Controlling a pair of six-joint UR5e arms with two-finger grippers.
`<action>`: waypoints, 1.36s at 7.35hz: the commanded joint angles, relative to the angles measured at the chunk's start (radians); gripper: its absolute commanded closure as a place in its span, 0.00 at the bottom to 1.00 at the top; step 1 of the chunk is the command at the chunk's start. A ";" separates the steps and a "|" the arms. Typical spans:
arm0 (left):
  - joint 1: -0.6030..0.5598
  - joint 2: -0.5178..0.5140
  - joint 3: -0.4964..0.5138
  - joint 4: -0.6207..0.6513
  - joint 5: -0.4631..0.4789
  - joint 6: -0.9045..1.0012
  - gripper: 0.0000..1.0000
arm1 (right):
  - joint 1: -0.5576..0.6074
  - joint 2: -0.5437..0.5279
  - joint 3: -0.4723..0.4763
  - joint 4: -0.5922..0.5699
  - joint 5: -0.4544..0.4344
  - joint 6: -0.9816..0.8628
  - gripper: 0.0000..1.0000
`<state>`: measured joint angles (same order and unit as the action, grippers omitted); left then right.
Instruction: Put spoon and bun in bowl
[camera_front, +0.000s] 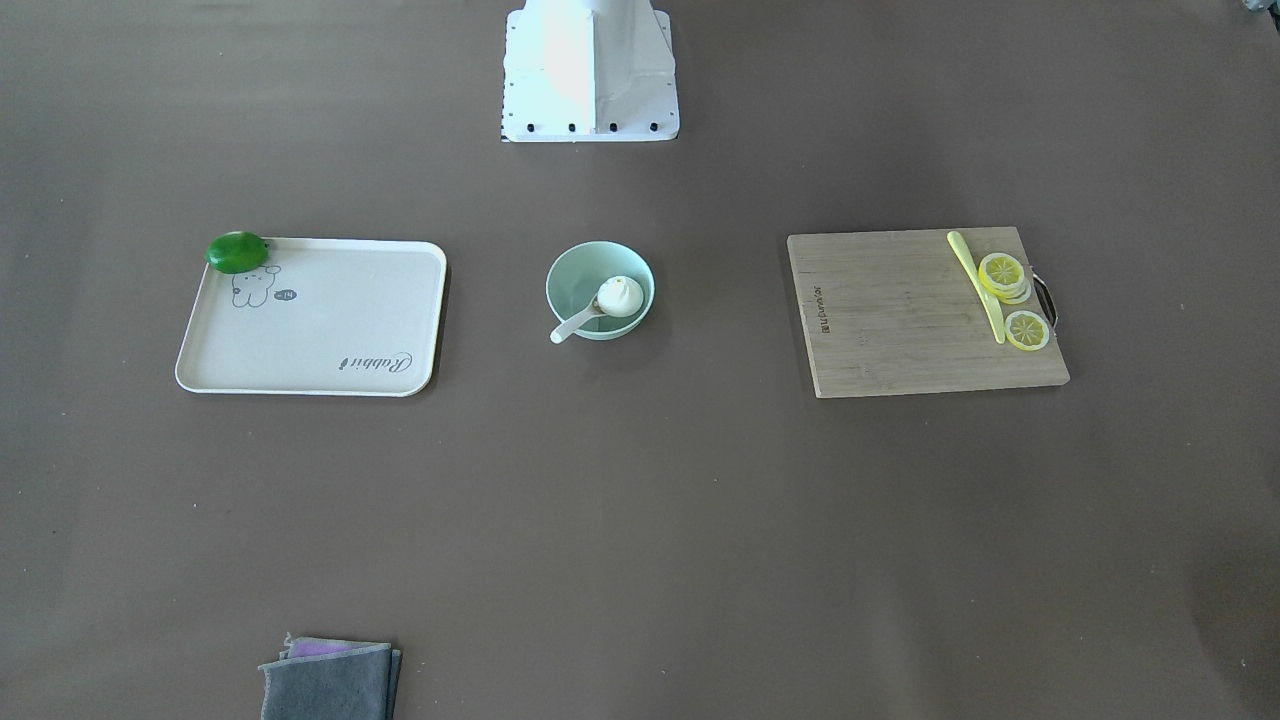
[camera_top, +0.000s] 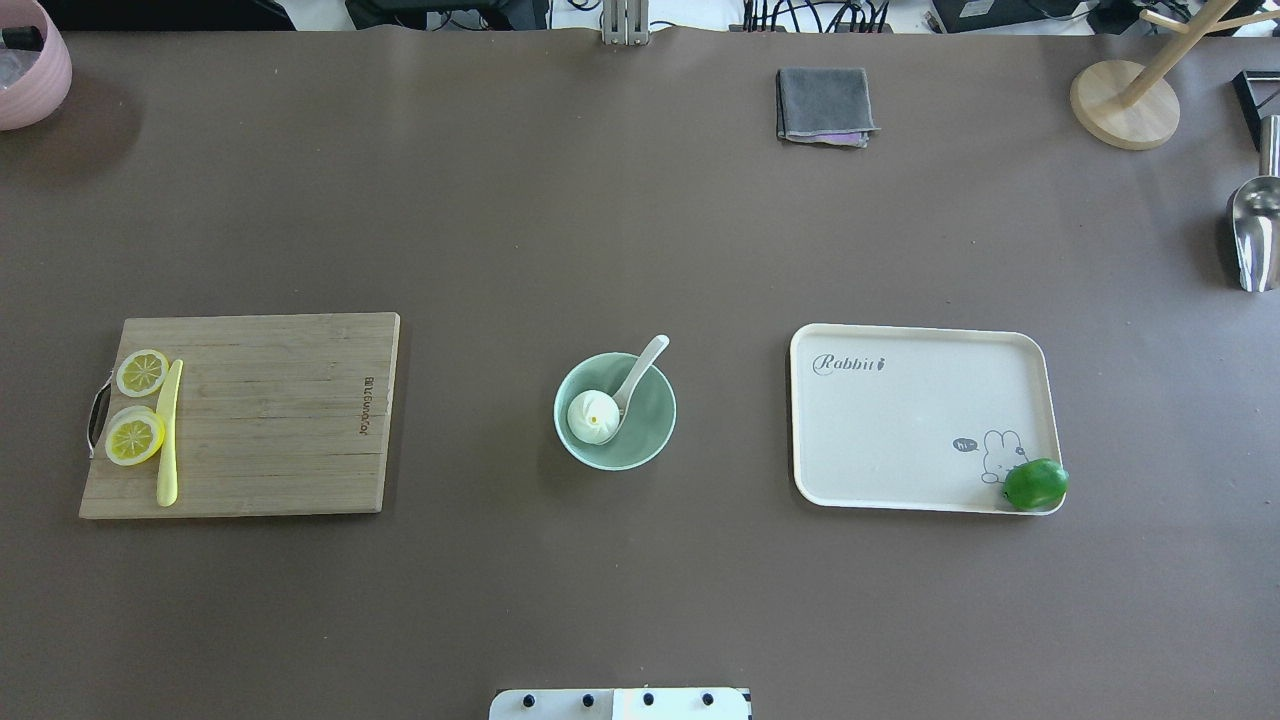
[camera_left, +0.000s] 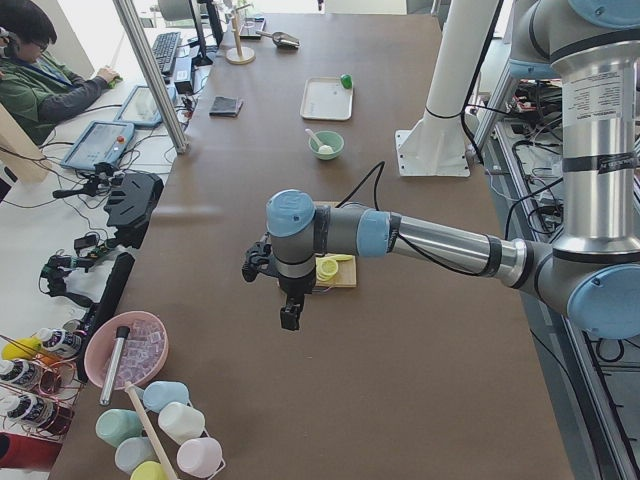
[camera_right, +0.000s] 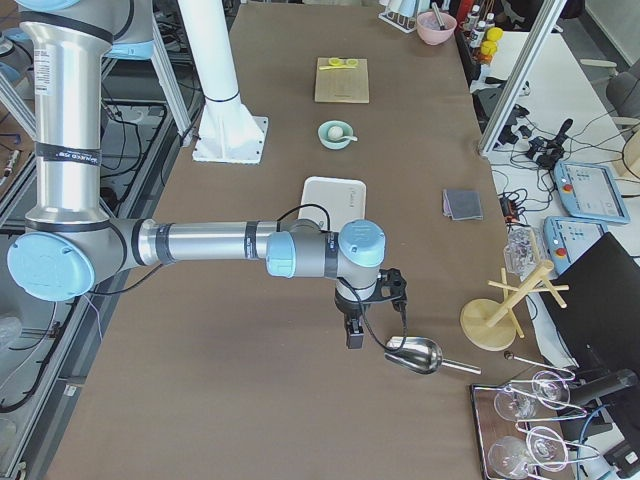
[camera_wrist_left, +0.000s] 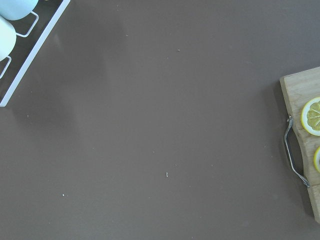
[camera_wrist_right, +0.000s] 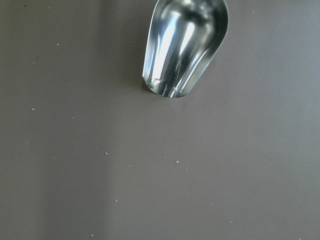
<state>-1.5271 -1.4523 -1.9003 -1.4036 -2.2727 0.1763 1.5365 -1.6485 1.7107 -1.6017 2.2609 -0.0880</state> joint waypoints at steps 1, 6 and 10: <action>0.001 0.003 0.009 0.000 0.001 0.000 0.02 | -0.001 -0.002 0.003 0.000 0.009 0.001 0.00; -0.001 0.007 0.001 0.000 -0.005 -0.001 0.02 | -0.003 -0.016 0.004 0.003 0.016 0.001 0.00; -0.001 0.009 -0.005 0.000 -0.007 -0.001 0.02 | -0.004 -0.025 0.004 0.006 0.022 0.001 0.00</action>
<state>-1.5278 -1.4436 -1.9042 -1.4036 -2.2793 0.1750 1.5334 -1.6712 1.7157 -1.5965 2.2778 -0.0874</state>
